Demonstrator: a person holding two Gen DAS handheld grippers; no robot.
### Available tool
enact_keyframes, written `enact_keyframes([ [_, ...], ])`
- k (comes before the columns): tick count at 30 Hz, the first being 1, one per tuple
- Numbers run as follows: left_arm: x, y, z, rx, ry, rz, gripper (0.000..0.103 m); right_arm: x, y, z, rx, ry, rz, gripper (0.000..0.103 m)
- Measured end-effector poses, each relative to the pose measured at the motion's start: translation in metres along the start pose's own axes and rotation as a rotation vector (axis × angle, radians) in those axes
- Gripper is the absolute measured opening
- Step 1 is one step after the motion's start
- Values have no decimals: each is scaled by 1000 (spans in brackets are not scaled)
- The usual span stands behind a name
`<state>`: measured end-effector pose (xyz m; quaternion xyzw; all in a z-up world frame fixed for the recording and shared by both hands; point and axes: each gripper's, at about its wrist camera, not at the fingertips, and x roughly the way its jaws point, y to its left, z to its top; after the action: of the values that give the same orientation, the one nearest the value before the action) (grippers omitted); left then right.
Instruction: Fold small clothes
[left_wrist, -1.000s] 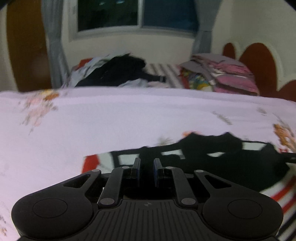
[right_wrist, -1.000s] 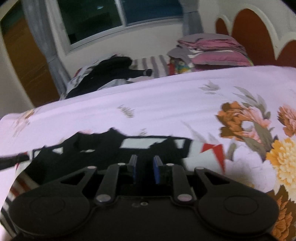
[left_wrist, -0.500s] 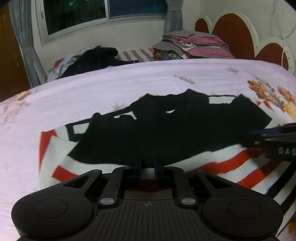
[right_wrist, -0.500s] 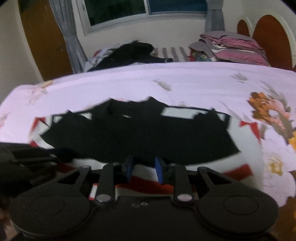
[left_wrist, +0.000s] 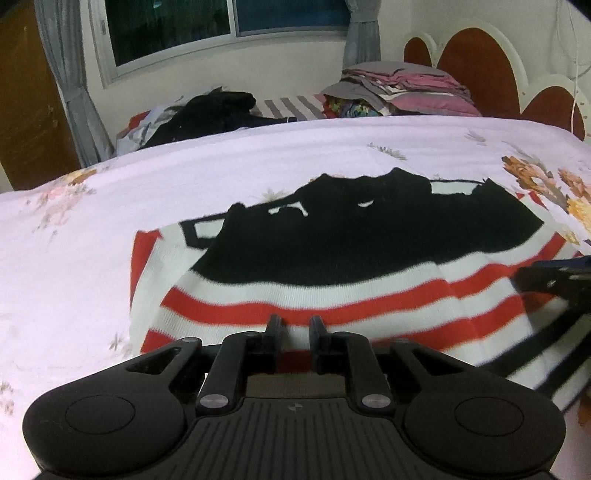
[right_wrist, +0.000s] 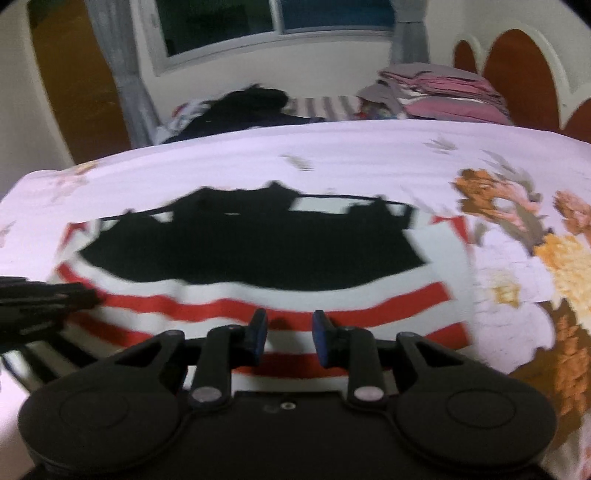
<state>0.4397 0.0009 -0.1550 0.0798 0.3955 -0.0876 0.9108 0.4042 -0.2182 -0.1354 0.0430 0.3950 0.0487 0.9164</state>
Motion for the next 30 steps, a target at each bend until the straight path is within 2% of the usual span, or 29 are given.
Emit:
enact_keyframes([
  [1, -1, 2, -3, 1, 4, 0, 21, 0, 8, -2, -9, 1, 6, 26],
  [3, -5, 7, -12, 4, 6, 10, 47, 0, 22, -7, -31, 6, 8, 27],
  [5, -6, 15, -21, -4, 5, 25, 58, 3, 30, -14, -50, 17, -14, 28],
  [8, -3, 35, -32, -67, 22, -28, 58, 5, 30, -25, -46, 27, -55, 29],
  [11, -15, 51, -36, -134, 28, -67, 58, 2, 29, -25, -23, 33, -79, 30],
  [16, -41, 75, -60, -237, 58, -151, 60, -7, 44, -22, 17, 9, -53, 32],
  [20, -54, 96, -87, -385, 98, -214, 66, -9, 57, -19, 17, -3, -43, 35],
  [23, -52, 108, -102, -537, 150, -256, 81, -12, 68, -16, -3, -8, -36, 34],
  [24, -48, 111, -108, -597, 172, -271, 82, -12, 71, -15, -4, -7, -32, 35],
  [26, -41, 116, -120, -704, 160, -320, 82, -10, 76, -13, 1, 0, -21, 35],
  [30, -26, 122, -126, -831, 99, -380, 84, -6, 84, -14, 3, 4, -24, 35],
])
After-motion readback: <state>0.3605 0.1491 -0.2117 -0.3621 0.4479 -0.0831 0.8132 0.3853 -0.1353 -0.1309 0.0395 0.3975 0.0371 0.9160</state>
